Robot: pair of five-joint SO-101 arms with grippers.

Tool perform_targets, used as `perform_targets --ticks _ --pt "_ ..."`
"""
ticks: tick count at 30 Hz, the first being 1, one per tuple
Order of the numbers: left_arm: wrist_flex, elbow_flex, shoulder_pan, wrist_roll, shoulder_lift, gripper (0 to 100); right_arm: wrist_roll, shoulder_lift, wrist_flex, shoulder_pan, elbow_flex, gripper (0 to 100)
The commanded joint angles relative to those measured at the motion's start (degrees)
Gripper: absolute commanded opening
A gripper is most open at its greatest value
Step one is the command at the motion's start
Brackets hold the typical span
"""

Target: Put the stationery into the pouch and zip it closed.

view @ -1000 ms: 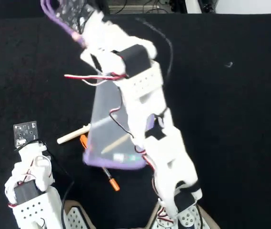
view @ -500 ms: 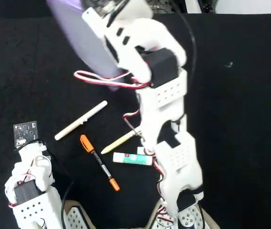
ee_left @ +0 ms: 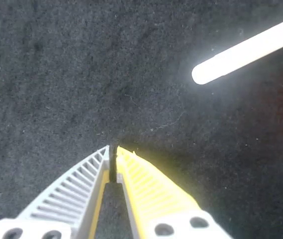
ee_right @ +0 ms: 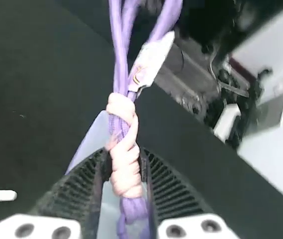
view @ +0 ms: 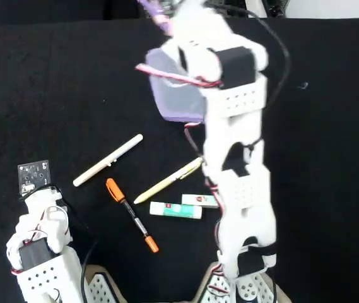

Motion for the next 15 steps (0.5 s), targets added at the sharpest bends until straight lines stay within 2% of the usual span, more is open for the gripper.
perform_targets --ticks 1,15 --pt "0.09 1.27 -0.31 0.62 0.09 3 0.09 1.1 1.76 7.3 -1.45 1.1" --pt "0.09 1.27 -0.31 0.62 0.09 3 0.09 -4.53 -16.26 26.99 -1.54 1.1"
